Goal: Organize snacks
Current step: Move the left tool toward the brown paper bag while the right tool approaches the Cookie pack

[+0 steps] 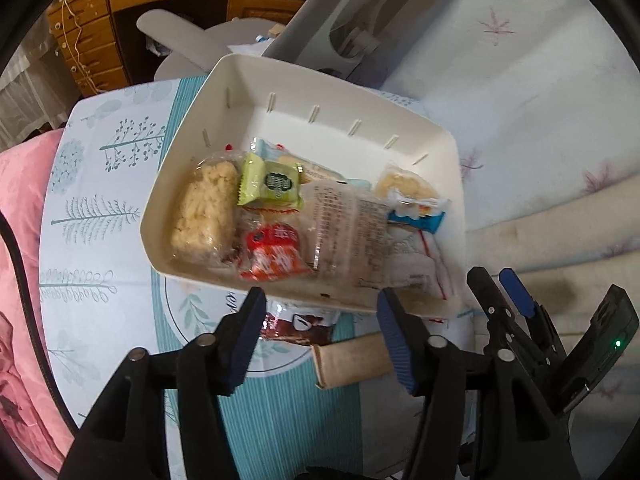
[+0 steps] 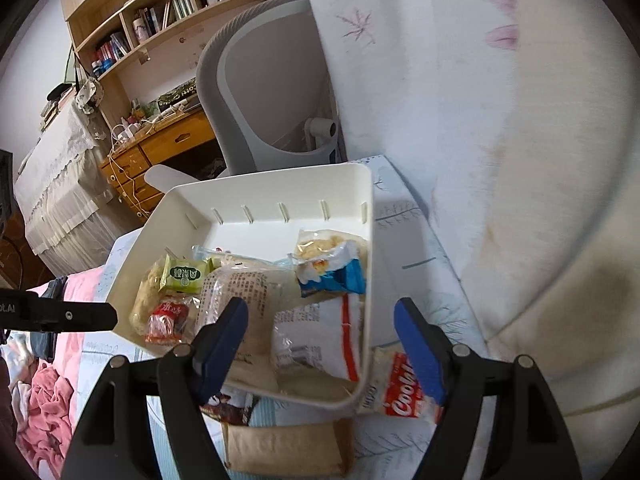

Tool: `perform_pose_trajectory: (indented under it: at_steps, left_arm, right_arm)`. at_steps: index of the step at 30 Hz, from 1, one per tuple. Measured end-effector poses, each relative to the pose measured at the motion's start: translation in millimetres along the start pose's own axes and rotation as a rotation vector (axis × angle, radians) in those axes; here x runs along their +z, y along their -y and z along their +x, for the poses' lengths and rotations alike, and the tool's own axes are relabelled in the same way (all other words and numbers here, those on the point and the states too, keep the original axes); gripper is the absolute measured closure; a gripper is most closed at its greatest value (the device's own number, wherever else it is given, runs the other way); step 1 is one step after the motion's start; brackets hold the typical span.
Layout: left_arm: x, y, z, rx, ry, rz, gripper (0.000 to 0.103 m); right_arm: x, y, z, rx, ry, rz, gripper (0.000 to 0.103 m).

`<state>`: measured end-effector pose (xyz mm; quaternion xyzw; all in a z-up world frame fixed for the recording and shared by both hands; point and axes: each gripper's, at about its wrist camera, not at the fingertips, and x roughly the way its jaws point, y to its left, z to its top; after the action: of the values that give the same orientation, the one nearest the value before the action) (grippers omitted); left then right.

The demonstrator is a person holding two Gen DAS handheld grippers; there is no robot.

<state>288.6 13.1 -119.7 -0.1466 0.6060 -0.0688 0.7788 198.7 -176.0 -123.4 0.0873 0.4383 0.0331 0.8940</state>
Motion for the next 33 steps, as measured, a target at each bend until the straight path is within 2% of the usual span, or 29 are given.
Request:
perform_pose_trajectory:
  at_steps: [8, 10, 12, 17, 21, 27, 33]
  left_arm:
    - [-27, 21, -18, 0.015, 0.060, 0.009, 0.041]
    - [-33, 25, -21, 0.032, 0.078, 0.027, 0.033]
    - [-41, 32, -23, 0.058, 0.094, 0.059, 0.032]
    - [-56, 44, -20, 0.096, 0.089, 0.110, 0.030]
    - [-66, 52, -13, 0.116, 0.073, 0.151, 0.022]
    - [-78, 68, 9, 0.153, 0.023, 0.272, 0.022]
    - [-88, 86, 39, 0.149, -0.020, 0.461, 0.022]
  right_arm:
    - [-12, 28, -25, 0.006, -0.010, -0.015, 0.027]
    - [-15, 34, -29, 0.011, -0.019, -0.024, 0.027]
    - [-19, 40, -32, 0.017, -0.024, -0.032, 0.027]
    - [-30, 57, -35, 0.028, -0.042, -0.054, 0.027]
    - [-39, 68, -33, 0.044, -0.057, -0.062, 0.027]
    - [-57, 79, -23, 0.055, -0.102, -0.060, 0.027]
    - [-70, 84, -10, 0.047, -0.142, -0.035, 0.027]
